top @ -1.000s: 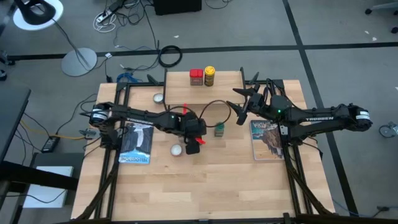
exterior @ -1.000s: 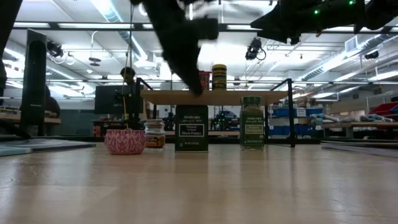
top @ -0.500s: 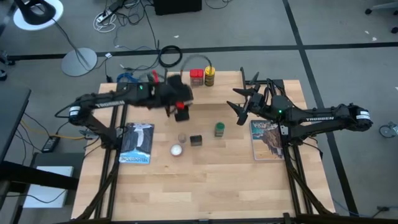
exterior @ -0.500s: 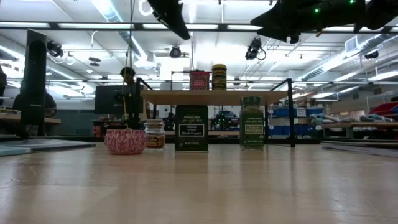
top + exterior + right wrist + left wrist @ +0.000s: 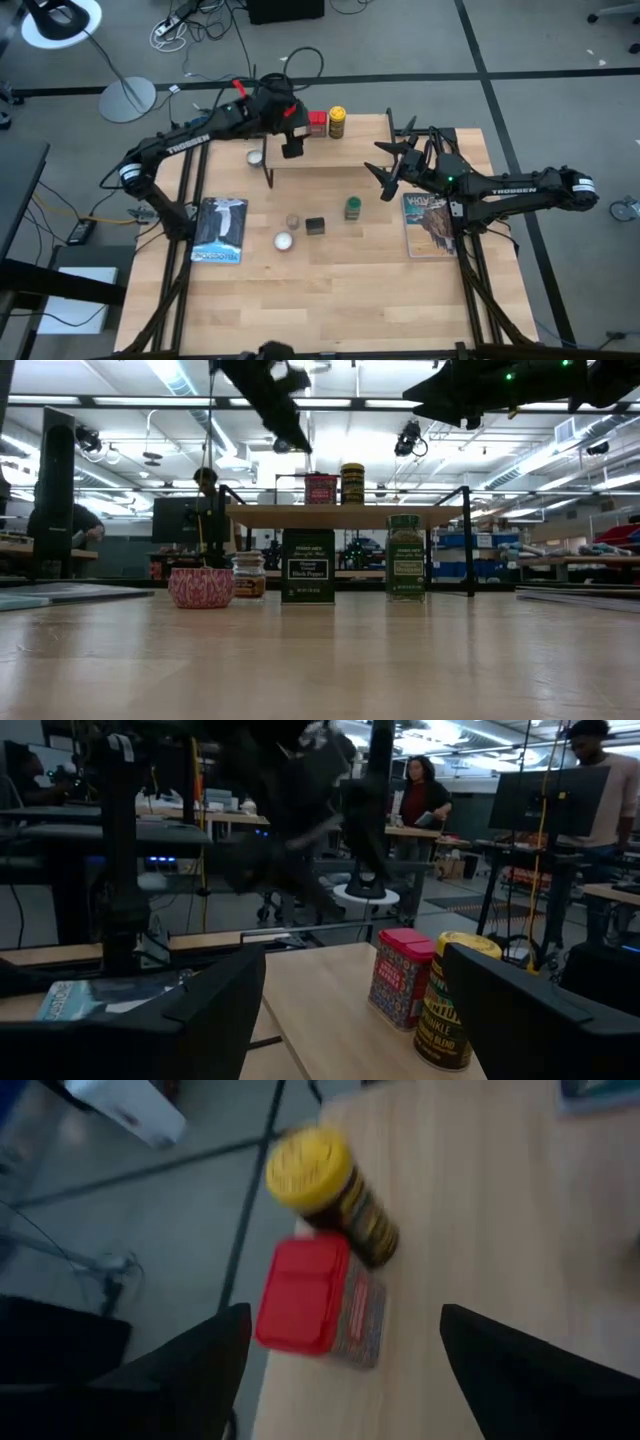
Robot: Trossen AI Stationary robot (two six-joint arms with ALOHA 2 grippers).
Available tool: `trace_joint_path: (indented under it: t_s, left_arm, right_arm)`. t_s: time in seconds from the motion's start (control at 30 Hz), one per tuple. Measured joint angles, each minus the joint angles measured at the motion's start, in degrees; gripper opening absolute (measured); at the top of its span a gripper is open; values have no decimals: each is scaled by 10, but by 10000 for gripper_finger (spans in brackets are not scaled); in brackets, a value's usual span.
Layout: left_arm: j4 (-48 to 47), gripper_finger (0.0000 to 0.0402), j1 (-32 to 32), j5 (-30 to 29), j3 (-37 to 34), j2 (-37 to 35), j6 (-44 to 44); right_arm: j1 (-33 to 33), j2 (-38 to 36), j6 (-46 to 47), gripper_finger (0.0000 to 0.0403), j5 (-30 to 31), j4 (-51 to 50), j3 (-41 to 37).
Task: Shelf spices
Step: Remove the red seasoning can from the shelf
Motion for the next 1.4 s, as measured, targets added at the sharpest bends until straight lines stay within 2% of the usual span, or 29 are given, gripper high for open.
trace_joint_path:
  t_s: [0.17,0.33,0.6,0.97,1.23,1.4]
  left_arm:
    - [18,332,33,40,0,24,-2]
    - [28,331,54,57,0,37,-8]
    - [27,331,78,92,52,69,-17]
    - [-126,327,79,113,184,167,-16]
    - [-166,308,80,134,198,198,-18]
    - [-164,270,77,133,198,199,-16]
  right_arm:
    - [0,0,0,307,0,0,0]
    - [0,0,0,307,0,-1,0]
    - [0,0,0,307,0,-1,0]
    - [-1,0,-1,307,0,-4,0]
    - [-1,0,-1,307,0,-5,0]
    - [-1,0,-1,307,0,-6,0]
